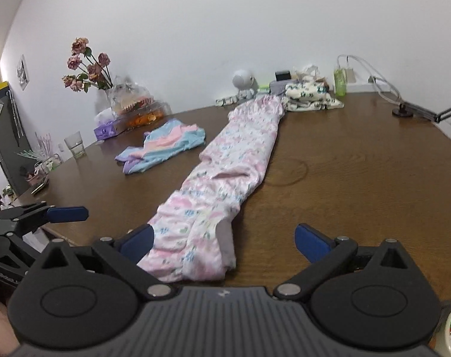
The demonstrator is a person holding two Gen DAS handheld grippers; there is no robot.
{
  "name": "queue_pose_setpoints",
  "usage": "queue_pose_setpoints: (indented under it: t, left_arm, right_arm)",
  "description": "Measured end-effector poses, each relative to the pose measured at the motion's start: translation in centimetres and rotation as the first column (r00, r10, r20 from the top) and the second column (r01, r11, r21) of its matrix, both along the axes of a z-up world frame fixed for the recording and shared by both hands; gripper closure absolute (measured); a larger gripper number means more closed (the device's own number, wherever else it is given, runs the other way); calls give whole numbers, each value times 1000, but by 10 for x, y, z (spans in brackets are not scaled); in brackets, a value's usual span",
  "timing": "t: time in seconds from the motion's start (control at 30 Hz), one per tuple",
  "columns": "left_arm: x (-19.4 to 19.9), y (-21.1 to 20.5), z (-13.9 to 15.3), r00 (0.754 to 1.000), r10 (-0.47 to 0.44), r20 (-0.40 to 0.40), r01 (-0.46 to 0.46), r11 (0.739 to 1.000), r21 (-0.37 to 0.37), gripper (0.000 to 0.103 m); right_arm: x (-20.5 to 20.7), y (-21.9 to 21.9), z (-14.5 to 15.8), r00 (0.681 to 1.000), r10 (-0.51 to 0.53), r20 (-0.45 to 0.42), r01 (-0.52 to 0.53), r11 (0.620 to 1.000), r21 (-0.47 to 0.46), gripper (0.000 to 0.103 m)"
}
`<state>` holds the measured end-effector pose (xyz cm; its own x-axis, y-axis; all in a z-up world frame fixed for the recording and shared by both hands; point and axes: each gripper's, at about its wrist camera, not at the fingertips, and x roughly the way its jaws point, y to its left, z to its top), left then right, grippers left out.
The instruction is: Fold clothes
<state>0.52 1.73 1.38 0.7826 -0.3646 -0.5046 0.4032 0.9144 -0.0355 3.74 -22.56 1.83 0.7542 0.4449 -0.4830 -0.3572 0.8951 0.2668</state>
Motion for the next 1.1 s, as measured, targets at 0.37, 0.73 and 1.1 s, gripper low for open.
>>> queue_pose_setpoints:
  t: [0.37, 0.73, 1.1]
  left_arm:
    - [2, -4, -4, 1000, 0, -30, 0, 1000, 13, 0]
    - [6, -7, -8, 999, 0, -54, 1, 1000, 19, 0]
    - [18, -1, -3, 997, -2, -79, 9, 997, 82, 0]
  right_arm:
    - [-6, 9, 0, 1000, 12, 4, -12, 999, -32, 0]
    - [-3, 8, -4, 999, 38, -9, -38, 999, -19, 0]
    - [-1, 40, 29, 824, 555, 111, -444, 755, -484, 1]
